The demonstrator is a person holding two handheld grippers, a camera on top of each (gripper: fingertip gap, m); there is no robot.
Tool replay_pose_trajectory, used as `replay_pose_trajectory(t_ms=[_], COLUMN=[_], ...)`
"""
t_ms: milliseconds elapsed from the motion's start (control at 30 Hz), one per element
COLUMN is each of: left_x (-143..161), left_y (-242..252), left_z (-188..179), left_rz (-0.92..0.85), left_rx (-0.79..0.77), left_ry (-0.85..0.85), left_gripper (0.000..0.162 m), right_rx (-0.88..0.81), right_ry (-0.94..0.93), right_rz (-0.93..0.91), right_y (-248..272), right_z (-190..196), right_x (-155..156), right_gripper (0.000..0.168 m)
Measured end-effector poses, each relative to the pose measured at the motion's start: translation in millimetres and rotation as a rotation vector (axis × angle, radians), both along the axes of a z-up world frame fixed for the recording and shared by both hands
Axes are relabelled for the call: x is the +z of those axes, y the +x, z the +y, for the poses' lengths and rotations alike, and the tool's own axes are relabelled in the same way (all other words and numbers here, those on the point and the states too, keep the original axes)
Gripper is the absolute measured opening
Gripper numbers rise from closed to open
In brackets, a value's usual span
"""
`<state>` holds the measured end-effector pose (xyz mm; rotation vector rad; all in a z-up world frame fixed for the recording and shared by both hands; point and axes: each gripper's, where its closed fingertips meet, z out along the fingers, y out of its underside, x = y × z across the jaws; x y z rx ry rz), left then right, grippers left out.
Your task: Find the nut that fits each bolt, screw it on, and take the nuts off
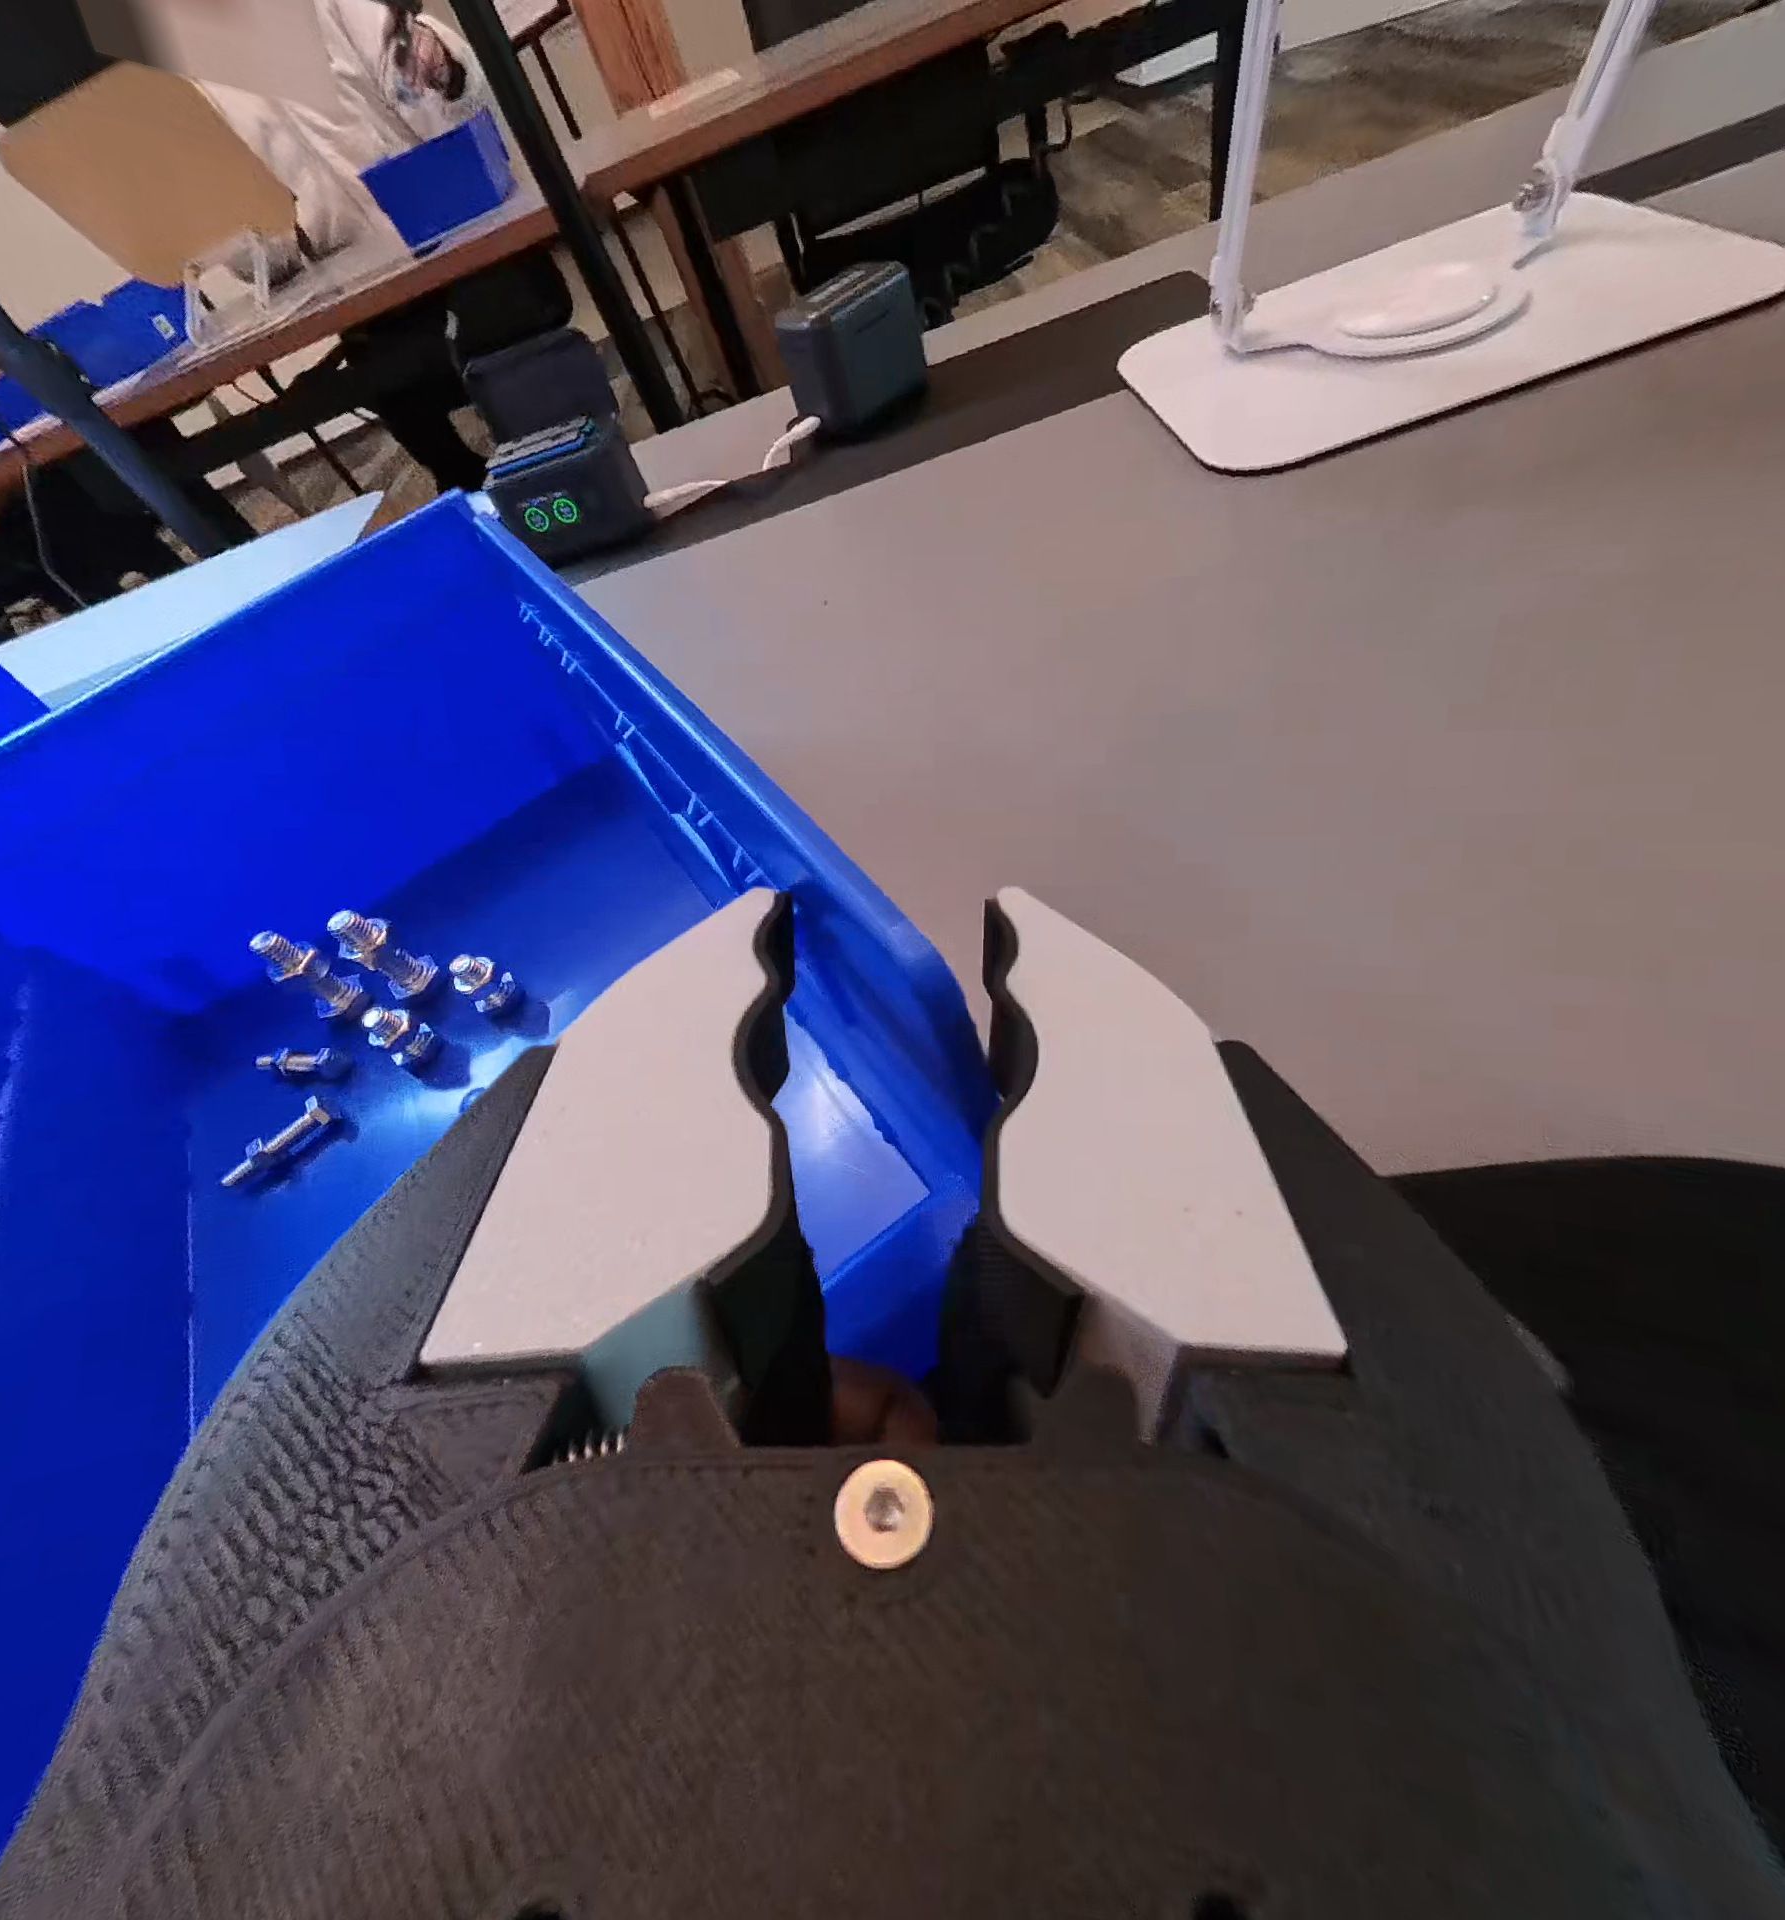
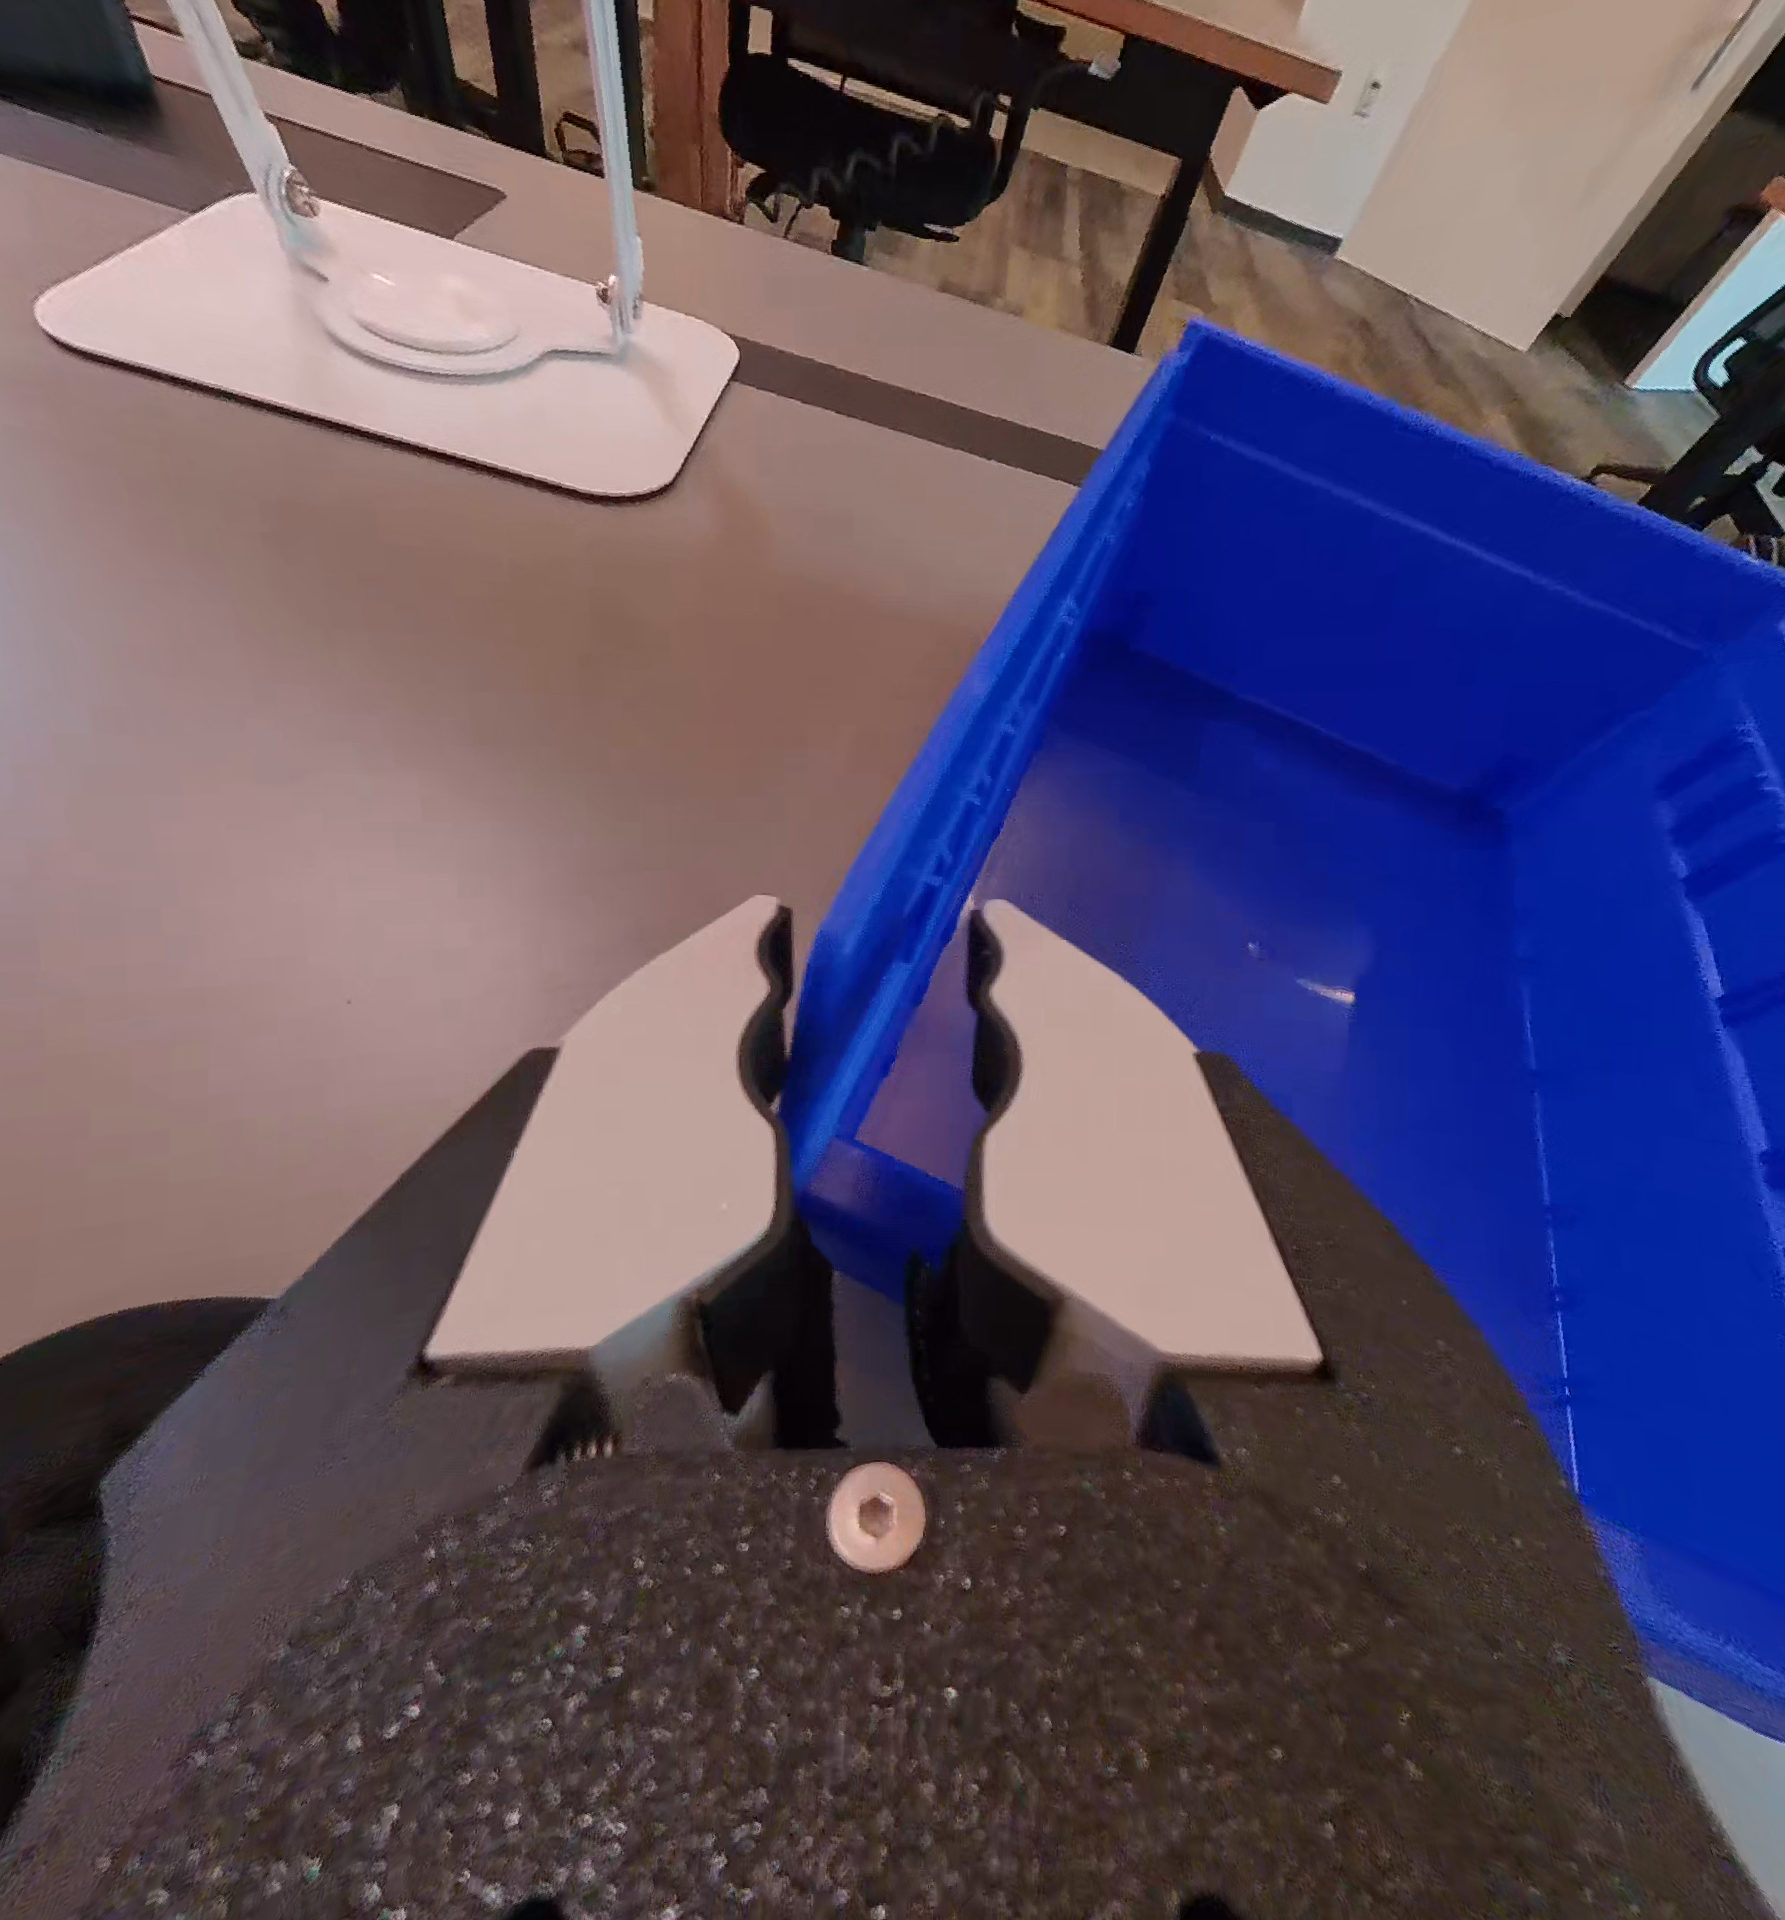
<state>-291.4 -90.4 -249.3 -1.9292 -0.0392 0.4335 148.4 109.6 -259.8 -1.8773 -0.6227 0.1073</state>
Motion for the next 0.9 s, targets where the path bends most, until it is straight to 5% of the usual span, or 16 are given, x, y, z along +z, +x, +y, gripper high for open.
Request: replay_pose_trajectory(t_ms=[100, 567, 767, 900], left_x=[0, 1, 23, 60], left_y=[1, 27, 31, 10], left_z=[4, 17, 9, -2], left_rz=[0.028, -0.022, -0.133, -0.228], left_rx=[-0.030, -0.256, -0.301, -0.293], left_ry=[-0.001, 0.052, 0.161, 0.268], left_gripper=[0.035, 0.030, 0.042, 0.046], right_rx=[-0.010, 0.011, 0.064, 0.087], right_ry=[0.021, 0.033, 0.067, 0.200], right_rz=[-0.036, -0.063, 0.090, 0.183], right_y=[3, 14, 4, 3], right_z=[0, -12, -22, -33], right_x=[0, 0, 20, 52], right_gripper=[0.019, 0.015, 0.047, 0.052])
